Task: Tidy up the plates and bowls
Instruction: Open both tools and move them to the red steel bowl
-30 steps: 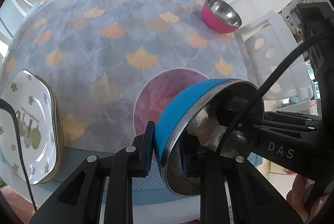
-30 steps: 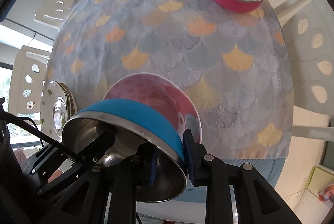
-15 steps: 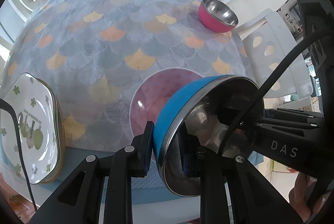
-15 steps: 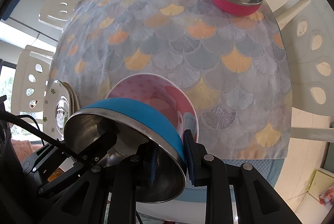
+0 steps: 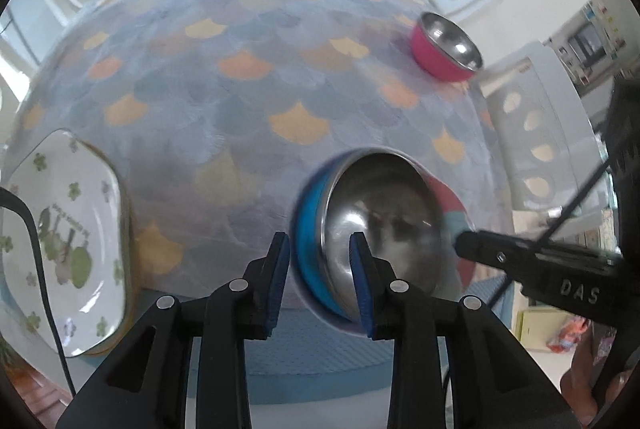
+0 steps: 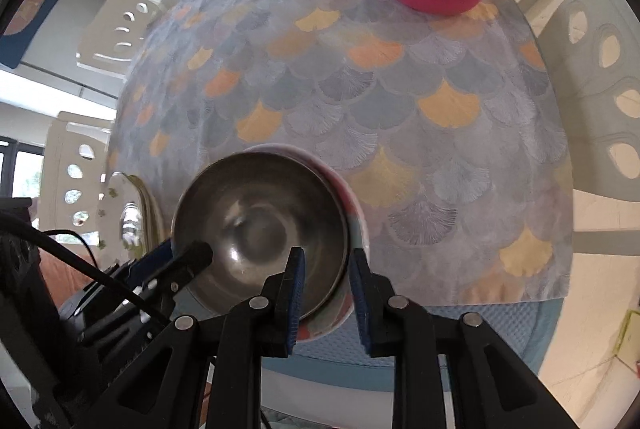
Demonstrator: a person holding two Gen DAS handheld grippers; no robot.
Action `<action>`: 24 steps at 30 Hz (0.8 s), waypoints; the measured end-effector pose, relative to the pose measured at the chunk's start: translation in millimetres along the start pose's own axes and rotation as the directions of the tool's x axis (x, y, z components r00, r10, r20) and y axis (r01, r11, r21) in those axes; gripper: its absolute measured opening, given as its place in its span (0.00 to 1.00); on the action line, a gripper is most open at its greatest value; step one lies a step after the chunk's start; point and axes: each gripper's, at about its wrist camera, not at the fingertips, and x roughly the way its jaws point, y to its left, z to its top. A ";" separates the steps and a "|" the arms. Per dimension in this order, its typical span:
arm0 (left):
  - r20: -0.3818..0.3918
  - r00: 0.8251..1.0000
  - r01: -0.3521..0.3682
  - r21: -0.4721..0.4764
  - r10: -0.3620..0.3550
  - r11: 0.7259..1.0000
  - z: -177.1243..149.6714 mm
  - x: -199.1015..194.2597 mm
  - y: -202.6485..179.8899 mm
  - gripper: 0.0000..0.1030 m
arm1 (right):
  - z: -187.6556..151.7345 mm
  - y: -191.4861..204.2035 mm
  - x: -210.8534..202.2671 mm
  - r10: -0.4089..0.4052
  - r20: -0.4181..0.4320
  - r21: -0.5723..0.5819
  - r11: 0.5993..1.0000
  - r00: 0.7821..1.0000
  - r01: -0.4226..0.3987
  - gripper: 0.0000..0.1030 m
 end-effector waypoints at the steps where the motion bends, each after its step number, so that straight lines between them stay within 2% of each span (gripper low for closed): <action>1: -0.002 1.000 -0.010 -0.017 0.010 1.000 -0.1 0.9 5.2 0.27 | -1.1 0.1 0.8 0.002 -0.003 -0.002 1.000 1.000 -0.002 0.21; 3: -0.027 1.000 -0.018 -0.060 0.016 0.998 -2.0 6.3 17.3 0.27 | -2.5 1.6 2.6 0.003 -0.012 -0.007 1.000 1.000 -0.004 0.21; 6: -0.033 0.999 0.010 -0.090 -0.013 0.996 -6.4 10.5 25.8 0.27 | -5.1 5.0 6.2 0.003 -0.022 -0.015 1.000 1.000 -0.003 0.21; 10: -0.018 1.000 -0.023 -0.057 0.022 0.998 -6.6 7.0 20.8 0.27 | -4.5 6.8 7.2 0.017 -0.036 -0.023 1.000 0.999 -0.017 0.21; 12: 0.003 1.000 -0.018 -0.031 0.018 0.999 -3.5 -0.6 16.8 0.27 | -2.5 5.6 1.1 0.032 -0.032 -0.023 0.999 0.999 -0.033 0.21; 14: 0.027 1.000 0.002 -0.012 -0.002 1.000 1.8 -11.2 13.0 0.27 | 1.1 4.2 -12.8 0.040 0.001 -0.036 0.999 0.999 -0.040 0.21; 17: 0.069 0.997 0.039 0.020 -0.041 0.999 16.6 -29.1 4.4 0.27 | 6.4 0.9 -48.0 0.077 0.136 -0.058 0.996 0.988 -0.069 0.21; 20: 0.149 0.986 0.072 0.066 -0.081 0.995 37.4 -55.9 -10.0 0.27 | 7.8 -1.6 -91.1 0.127 0.310 -0.093 0.990 0.942 -0.103 0.23; 22: 0.193 0.975 0.096 0.097 -0.114 0.991 51.4 -71.6 -19.7 0.27 | 6.5 -5.0 -118.6 0.151 0.425 -0.108 0.987 0.893 -0.116 0.33; 23: 0.218 0.967 0.105 0.115 -0.128 0.988 59.9 -80.0 -25.8 0.27 | 4.6 -7.6 -128.9 0.157 0.473 -0.107 0.987 0.867 -0.120 0.51; 24: 0.239 0.961 0.109 0.130 -0.137 0.986 67.4 -86.2 -31.5 0.27 | 3.4 -12.9 -139.0 0.157 0.526 -0.101 0.987 0.836 -0.122 0.64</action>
